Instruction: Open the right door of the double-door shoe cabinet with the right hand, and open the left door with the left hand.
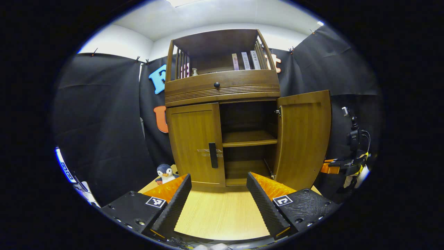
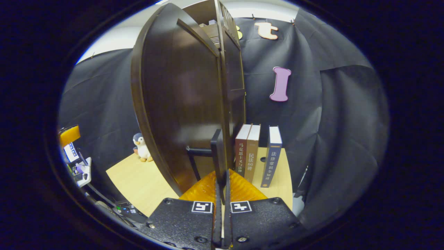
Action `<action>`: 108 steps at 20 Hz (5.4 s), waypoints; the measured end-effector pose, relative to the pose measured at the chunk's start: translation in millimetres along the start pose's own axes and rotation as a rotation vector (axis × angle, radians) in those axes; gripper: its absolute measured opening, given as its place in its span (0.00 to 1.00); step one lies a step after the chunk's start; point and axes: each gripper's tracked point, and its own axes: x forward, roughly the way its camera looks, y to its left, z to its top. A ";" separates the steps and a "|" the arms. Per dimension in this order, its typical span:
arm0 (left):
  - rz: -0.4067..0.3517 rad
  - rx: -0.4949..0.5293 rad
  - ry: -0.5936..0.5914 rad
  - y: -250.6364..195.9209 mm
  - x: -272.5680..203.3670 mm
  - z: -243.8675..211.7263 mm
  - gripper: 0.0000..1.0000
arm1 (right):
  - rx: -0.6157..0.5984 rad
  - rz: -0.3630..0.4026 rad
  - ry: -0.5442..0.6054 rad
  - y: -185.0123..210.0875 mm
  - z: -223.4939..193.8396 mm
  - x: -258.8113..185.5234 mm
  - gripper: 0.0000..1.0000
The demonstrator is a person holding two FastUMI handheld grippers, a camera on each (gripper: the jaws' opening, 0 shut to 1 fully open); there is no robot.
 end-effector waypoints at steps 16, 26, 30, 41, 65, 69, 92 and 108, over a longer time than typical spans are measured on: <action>-0.163 0.007 -0.024 67.8 104.2 7.5 1.00 | 0.048 -0.369 -0.193 21.6 66.4 -101.0 0.93; -0.257 -0.020 -0.041 83.0 220.3 -12.2 0.96 | 0.072 -0.470 -0.248 162.4 75.6 -84.4 0.99; -0.272 -0.039 -0.053 55.1 266.7 -19.2 0.96 | 0.038 -0.478 -0.177 185.2 61.9 -71.3 0.99; -0.258 -0.050 -0.037 23.4 343.6 -38.4 0.85 | 0.026 -0.567 -0.094 166.8 58.1 -68.0 1.00; -0.325 -0.051 -0.039 41.1 309.5 -45.8 0.31 | 0.053 -0.508 -0.093 186.6 39.9 -80.0 0.99; -0.329 -0.057 -0.037 44.3 298.9 -48.6 0.31 | 0.056 -0.494 -0.094 194.7 35.4 -82.3 1.00; -0.356 -0.090 -0.028 105.3 211.6 -65.8 0.22 | 0.038 -0.373 -0.117 237.6 32.0 -76.4 1.00; -0.267 -0.146 -0.026 183.1 178.8 -78.7 0.06 | -0.018 -0.224 -0.094 291.0 39.1 -33.0 0.99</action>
